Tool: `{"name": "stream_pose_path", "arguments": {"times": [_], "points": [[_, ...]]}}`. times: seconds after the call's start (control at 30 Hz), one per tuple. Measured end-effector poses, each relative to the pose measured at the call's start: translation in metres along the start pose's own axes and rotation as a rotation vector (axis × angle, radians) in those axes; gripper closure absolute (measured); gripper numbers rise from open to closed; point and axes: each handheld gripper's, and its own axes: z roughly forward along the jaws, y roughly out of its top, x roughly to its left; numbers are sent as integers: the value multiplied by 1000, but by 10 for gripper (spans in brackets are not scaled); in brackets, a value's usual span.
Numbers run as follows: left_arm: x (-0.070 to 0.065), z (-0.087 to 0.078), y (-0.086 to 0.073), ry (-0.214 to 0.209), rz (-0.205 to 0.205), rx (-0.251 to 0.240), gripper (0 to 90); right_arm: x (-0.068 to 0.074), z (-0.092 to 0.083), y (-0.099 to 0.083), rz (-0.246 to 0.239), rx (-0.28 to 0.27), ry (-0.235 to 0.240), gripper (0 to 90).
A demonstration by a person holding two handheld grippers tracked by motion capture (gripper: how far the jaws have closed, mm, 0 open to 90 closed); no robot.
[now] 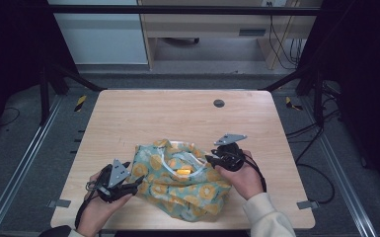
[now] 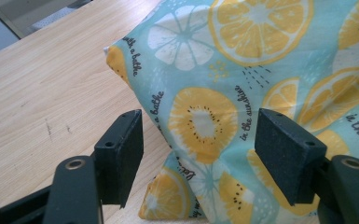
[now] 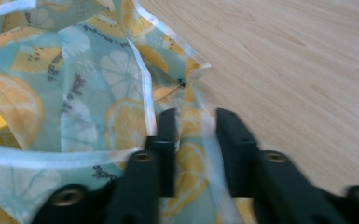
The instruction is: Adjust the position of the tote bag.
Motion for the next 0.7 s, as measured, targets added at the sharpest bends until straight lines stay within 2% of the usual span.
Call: {"name": "stream_pose_path", "arguments": {"times": [0.03, 0.07, 0.1, 0.17, 0.2, 0.27, 0.3, 0.33, 0.37, 0.4, 0.43, 0.53, 0.57, 0.63, 0.7], "points": [[0, 0, 0, -5, -4, -3, 330, 1, 0, 2, -8, -13, 3, 841], [0, 0, 0, -5, -4, -3, 330, 1, 0, 2, -8, -13, 3, 841], [-2, -1, 2, -10, -8, -17, 331, 5, -4, 6, -11, -49, -7, 877], [-4, -2, 4, -11, -4, -26, 333, 6, -6, 8, -10, -67, -12, 881], [-4, -3, 9, -12, 8, -28, 333, 9, -14, 12, -15, -139, -1, 884], [-3, -3, 16, -5, 8, -40, 332, 13, -21, 16, -36, -193, 2, 886], [-3, -3, 16, -5, 8, -40, 332, 13, -21, 16, -36, -193, 2, 886], [-1, -4, 26, 1, 20, -46, 330, 15, -28, 19, -58, -237, 5, 888], [0, -4, 31, 7, 23, -48, 328, 16, -32, 20, -66, -257, 13, 888], [0, -4, 31, 7, 23, -48, 328, 16, -32, 20, -66, -257, 13, 888], [4, -3, 43, 4, 21, -52, 327, 19, -36, 20, -79, -278, 28, 888], [11, 1, 62, 0, 16, -52, 323, 23, -40, 19, -95, -294, 39, 888], [11, 1, 62, 0, 16, -52, 323, 23, -40, 19, -95, -294, 39, 888], [17, 9, 82, -6, -5, -53, 322, 29, -41, 19, -114, -300, 51, 888], [20, 20, 93, -25, -8, -38, 319, 33, -41, 18, -123, -305, 57, 887]]}}
